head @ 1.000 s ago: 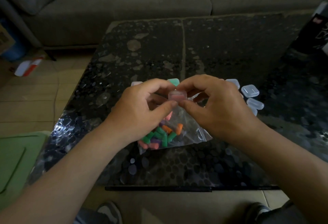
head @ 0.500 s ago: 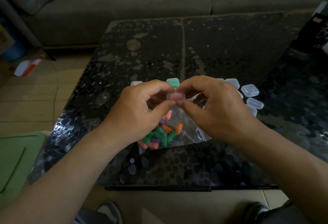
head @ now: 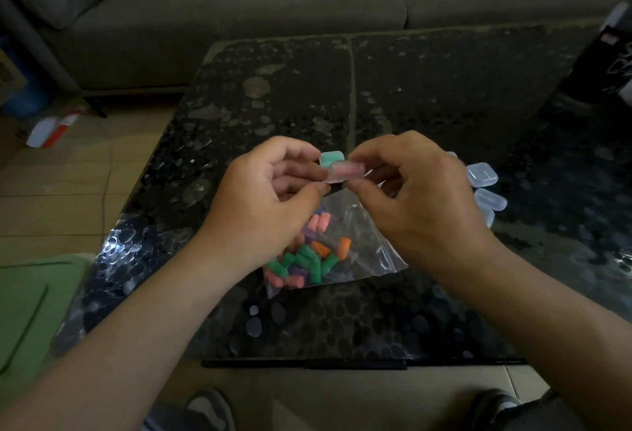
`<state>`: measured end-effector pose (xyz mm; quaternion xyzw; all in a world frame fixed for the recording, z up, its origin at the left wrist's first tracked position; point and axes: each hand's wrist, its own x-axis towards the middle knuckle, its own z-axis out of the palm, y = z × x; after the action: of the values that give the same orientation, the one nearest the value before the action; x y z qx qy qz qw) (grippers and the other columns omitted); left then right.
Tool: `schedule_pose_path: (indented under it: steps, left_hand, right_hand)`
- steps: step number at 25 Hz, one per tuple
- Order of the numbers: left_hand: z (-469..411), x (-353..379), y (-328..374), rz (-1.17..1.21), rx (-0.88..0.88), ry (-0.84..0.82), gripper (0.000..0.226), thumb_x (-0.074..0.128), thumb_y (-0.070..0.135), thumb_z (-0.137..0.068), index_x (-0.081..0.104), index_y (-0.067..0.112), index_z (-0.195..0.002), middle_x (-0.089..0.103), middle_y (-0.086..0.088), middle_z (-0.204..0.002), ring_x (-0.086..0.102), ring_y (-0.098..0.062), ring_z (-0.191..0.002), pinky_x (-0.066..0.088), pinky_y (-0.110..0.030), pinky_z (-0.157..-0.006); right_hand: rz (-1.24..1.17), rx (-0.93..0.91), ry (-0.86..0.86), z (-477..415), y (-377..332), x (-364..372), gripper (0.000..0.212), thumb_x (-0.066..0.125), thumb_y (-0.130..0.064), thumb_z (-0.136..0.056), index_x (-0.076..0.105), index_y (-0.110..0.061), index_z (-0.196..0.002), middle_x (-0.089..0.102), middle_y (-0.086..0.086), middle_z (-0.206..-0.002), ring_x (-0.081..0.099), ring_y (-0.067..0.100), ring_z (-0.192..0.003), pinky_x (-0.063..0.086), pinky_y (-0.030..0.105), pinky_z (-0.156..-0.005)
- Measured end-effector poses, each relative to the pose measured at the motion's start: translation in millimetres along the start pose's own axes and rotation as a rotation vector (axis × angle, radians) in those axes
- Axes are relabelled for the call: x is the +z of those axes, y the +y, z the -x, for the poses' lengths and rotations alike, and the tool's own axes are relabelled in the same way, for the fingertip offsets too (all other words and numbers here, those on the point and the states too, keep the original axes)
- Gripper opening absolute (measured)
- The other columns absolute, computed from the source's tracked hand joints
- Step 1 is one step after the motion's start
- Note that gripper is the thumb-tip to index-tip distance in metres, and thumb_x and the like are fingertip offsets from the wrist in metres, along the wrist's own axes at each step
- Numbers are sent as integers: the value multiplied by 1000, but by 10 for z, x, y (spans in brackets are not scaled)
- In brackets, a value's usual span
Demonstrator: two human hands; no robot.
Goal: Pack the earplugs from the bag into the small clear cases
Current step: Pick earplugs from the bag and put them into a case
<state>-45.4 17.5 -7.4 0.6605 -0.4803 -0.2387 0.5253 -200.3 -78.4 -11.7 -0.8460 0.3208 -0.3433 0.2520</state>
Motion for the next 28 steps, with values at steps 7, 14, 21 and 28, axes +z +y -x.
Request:
schedule_pose_path:
  steps: [7,14,21,28]
  left_hand:
    - [27,-96,-2,-16,-12,52,39,63,-5,-93,62,30,-111,75,3,-113,73,-6,-104,60,-35,-94]
    - [25,-444,-142,-135,-64,138,34,55,3,-84,54,36,-92,73,6,-114,70,-3,-109,57,-39,-98]
    - [-42,-585,-294,-282,-214,58,29,49,33,-68,48,52,-89,71,-2,-118,68,-23,-112,53,-59,-98]
    - [-136,-567,-379,-379,-263,-27,34,49,29,-71,42,54,-94,64,6,-122,64,-13,-112,55,-51,-97]
  right_hand:
    - [-157,102,-46,-5,-157,115,35,66,-8,-91,64,-27,-119,59,-14,-110,62,0,-100,50,9,-88]
    - [-584,210,-362,-156,-391,423,65,51,11,-87,44,-34,-134,51,-31,-118,50,-18,-113,44,7,-94]
    - [-591,233,-524,-248,-392,686,79,51,12,-84,41,-61,-110,48,-31,-107,48,-22,-107,50,17,-89]
    - [-620,262,-591,-272,-390,722,67,49,16,-86,44,-32,-132,43,-5,-143,20,-25,-101,32,21,-101]
